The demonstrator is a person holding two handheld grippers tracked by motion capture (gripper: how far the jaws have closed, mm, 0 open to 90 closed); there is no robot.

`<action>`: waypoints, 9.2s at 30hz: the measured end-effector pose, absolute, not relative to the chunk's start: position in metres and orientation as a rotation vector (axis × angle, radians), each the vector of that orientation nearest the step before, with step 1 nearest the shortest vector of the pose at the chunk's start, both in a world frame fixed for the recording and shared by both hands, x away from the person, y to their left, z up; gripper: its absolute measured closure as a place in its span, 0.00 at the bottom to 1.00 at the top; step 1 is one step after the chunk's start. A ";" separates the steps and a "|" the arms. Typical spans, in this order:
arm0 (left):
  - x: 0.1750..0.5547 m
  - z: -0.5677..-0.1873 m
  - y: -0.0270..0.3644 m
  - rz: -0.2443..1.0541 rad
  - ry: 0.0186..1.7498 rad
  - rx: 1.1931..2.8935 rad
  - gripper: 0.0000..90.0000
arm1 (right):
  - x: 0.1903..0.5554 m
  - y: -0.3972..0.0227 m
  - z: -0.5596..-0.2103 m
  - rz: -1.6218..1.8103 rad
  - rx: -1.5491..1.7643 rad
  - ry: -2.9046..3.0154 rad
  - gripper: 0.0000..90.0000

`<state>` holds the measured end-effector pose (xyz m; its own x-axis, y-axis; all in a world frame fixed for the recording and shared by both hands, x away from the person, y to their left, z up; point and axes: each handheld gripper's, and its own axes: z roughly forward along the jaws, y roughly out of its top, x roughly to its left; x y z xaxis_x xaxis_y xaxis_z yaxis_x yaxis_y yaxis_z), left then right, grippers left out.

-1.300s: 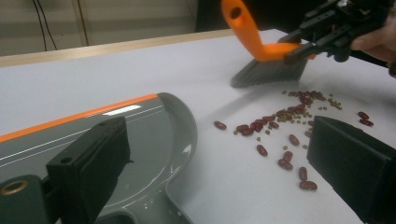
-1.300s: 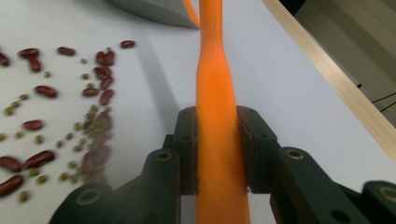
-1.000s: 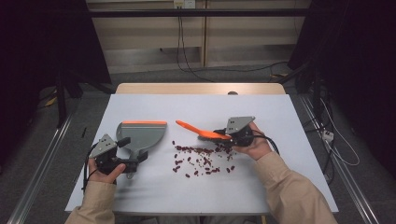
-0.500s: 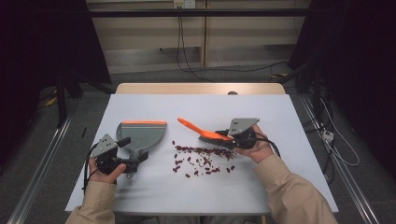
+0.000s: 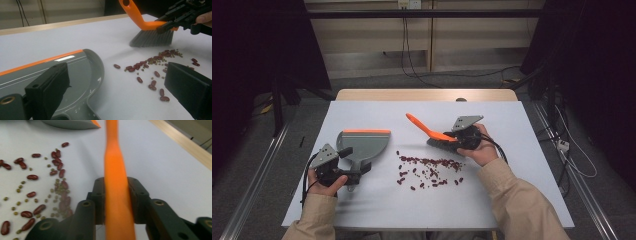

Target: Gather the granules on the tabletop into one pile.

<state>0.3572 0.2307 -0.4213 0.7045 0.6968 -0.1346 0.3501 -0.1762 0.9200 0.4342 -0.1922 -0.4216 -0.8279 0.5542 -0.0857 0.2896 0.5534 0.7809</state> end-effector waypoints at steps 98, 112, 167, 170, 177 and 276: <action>0.357 -0.420 0.234 0.393 0.829 1.774 0.06 | 0.366 -0.098 -0.442 1.510 1.428 2.151 0.79; 0.357 -0.420 0.233 0.395 0.827 1.779 0.06 | 0.366 -0.124 -0.438 1.521 1.475 2.092 0.79; 0.357 -0.419 0.233 0.402 0.830 1.772 0.06 | 0.358 -0.145 -0.429 1.603 1.472 2.079 0.79; 0.357 -0.419 0.232 0.402 0.828 1.777 0.06 | 0.363 -0.138 -0.422 1.635 1.467 2.059 0.79; 0.357 -0.419 0.234 0.398 0.831 1.770 0.06 | 0.385 -0.096 -0.422 1.634 1.471 2.066 0.79; 0.360 -0.420 0.236 0.403 0.847 1.765 0.06 | 0.424 -0.157 -0.426 1.221 0.116 2.534 0.80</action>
